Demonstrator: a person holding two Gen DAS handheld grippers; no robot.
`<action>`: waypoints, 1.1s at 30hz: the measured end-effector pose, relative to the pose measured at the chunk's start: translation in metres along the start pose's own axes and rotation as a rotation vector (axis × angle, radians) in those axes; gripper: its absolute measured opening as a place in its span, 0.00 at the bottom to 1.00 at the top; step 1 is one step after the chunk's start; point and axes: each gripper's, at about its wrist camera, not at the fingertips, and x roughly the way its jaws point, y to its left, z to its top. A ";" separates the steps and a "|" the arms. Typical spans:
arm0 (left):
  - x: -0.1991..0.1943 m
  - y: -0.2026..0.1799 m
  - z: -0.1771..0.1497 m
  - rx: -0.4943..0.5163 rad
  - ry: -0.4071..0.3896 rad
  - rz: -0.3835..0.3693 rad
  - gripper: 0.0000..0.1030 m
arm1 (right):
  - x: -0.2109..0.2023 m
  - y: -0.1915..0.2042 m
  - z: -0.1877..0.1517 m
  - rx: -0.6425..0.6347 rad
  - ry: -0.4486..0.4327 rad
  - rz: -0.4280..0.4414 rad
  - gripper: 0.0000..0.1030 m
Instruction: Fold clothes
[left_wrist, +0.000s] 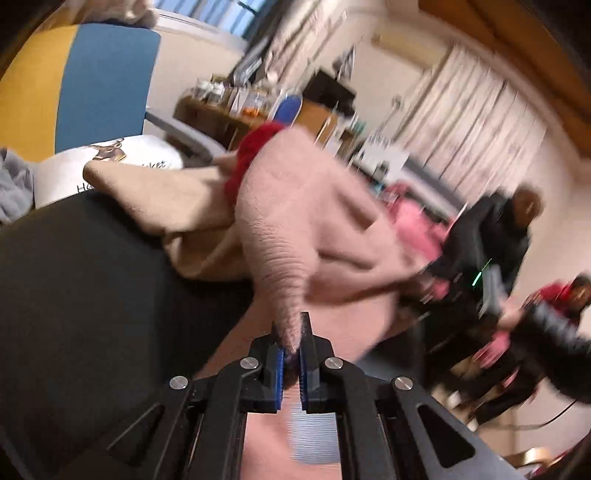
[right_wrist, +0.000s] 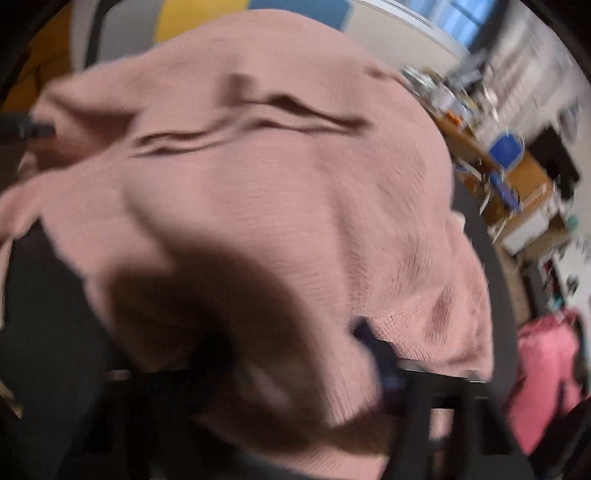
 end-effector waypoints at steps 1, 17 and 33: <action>-0.006 -0.002 -0.002 -0.022 -0.022 -0.021 0.04 | -0.002 0.007 0.002 -0.032 -0.001 -0.022 0.32; -0.148 0.022 -0.043 -0.264 -0.330 -0.079 0.04 | -0.078 0.129 0.062 0.190 -0.112 0.662 0.08; -0.248 0.097 -0.136 -0.400 -0.249 0.333 0.24 | -0.067 0.113 0.014 0.523 -0.094 0.457 0.83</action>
